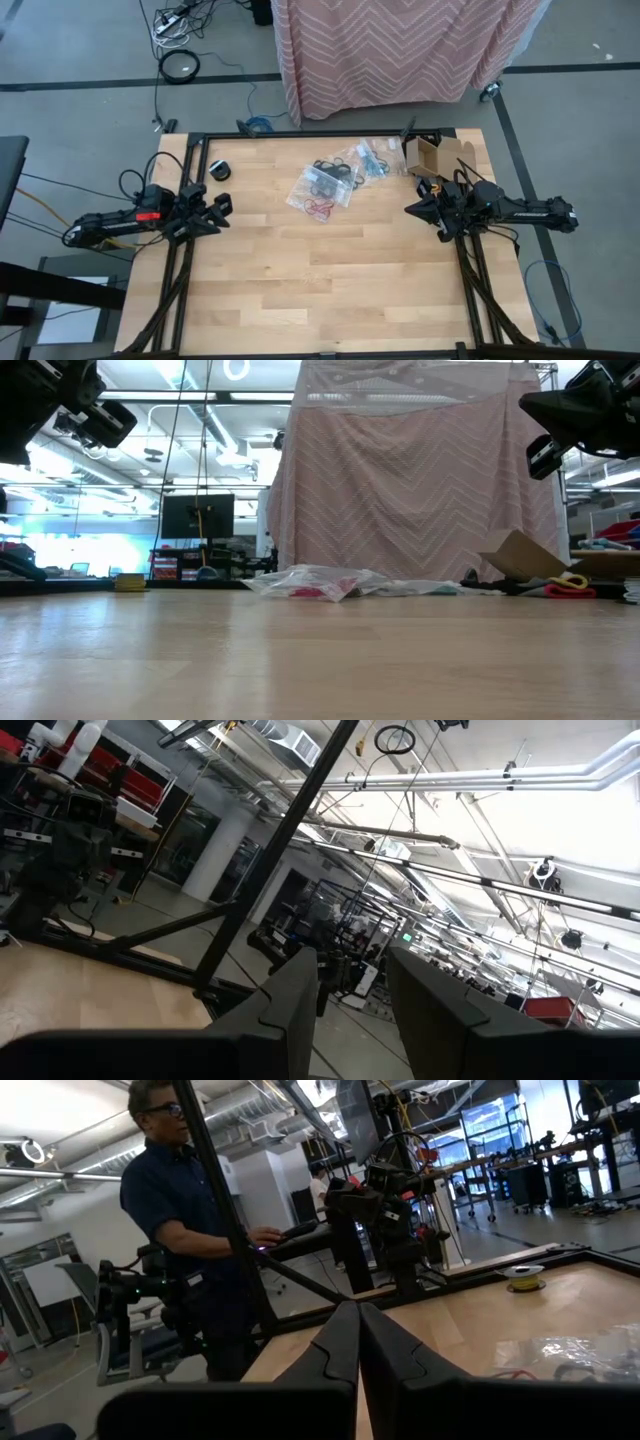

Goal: Sort rubber bands
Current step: Return to Home Position

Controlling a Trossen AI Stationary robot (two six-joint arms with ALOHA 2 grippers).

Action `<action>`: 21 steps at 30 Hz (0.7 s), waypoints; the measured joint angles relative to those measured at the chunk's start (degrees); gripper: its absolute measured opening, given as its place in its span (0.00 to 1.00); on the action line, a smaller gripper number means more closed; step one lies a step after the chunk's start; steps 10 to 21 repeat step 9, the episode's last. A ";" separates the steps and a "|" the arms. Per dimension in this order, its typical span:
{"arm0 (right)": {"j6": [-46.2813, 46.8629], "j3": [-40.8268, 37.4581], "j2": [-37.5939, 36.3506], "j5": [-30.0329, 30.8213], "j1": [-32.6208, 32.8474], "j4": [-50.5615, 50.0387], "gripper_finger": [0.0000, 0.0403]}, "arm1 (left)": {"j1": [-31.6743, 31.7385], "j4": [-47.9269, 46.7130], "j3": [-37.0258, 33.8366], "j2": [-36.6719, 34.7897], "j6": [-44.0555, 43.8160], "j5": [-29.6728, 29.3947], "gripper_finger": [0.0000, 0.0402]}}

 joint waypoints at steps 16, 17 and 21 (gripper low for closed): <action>0.00 0.00 0.01 0.00 0.02 0.02 0.00 | 0.00 0.00 0.00 0.00 0.02 0.00 0.33; 0.00 0.00 0.01 0.00 0.02 0.02 0.00 | 0.00 0.00 0.00 0.00 0.02 0.00 0.33; 0.00 0.00 0.01 0.00 0.02 0.02 0.00 | 0.00 0.00 0.00 0.00 0.02 0.00 0.33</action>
